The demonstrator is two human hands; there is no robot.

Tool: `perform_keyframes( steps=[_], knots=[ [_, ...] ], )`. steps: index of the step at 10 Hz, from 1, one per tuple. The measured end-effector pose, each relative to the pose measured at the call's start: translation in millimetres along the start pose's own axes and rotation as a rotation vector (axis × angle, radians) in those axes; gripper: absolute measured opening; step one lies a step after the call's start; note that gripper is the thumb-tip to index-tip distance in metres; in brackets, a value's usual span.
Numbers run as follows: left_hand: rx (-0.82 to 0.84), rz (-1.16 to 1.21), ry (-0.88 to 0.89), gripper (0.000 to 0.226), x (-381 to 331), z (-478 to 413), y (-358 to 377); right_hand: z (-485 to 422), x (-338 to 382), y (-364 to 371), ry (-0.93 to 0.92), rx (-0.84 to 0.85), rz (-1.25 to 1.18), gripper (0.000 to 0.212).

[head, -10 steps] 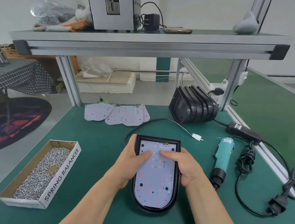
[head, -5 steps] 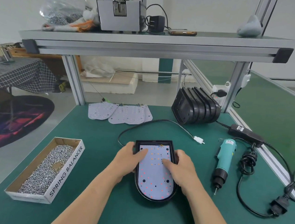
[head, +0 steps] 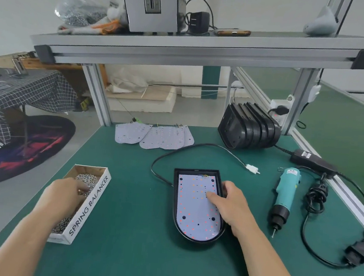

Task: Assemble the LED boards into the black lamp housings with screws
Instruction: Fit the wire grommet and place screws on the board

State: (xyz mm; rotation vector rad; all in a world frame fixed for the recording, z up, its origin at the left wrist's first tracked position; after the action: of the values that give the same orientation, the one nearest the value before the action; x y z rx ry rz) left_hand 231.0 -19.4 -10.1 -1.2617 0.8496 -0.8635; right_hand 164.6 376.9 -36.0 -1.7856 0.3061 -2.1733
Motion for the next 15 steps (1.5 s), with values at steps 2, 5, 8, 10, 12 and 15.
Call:
perform_keyframes(
  steps=[2, 5, 8, 10, 12, 15],
  knots=[
    [-0.012, 0.076, 0.048, 0.015, -6, 0, -2, 2, 0, 0, -0.002, 0.010, -0.023, 0.017],
    [-0.077, 0.220, 0.086, 0.026, 4, -5, -1, 3, 1, -1, 0.004, 0.015, -0.019, 0.017],
    [0.185, 1.974, -0.047, 0.009, -13, 17, -12, 2, 2, -1, 0.002, 0.016, -0.018, 0.018],
    [0.842, 2.648, 0.164, 0.020, -122, 55, -24, 2, 0, -2, 0.009, 0.022, -0.017, 0.017],
    [0.881, 2.555, -0.085, 0.012, -192, 62, -21, 2, 1, -2, 0.017, 0.029, -0.032, 0.016],
    [0.678, 2.057, -0.070, 0.026, -237, 63, -10, 3, 2, -3, 0.013, 0.016, -0.028, 0.017]
  ],
)
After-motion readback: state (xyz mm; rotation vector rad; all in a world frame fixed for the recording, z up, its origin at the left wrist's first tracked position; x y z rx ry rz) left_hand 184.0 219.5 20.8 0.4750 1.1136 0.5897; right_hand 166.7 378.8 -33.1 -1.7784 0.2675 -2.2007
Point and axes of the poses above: each hand's wrist, its own z-axis away from the middle knuckle, its own y-axis out of the palm, x = y × z, the point moved 2 cm from there along -z, towards the middle knuckle, and after that the axes turned 4 degrees about x, right-handed, at the moved point
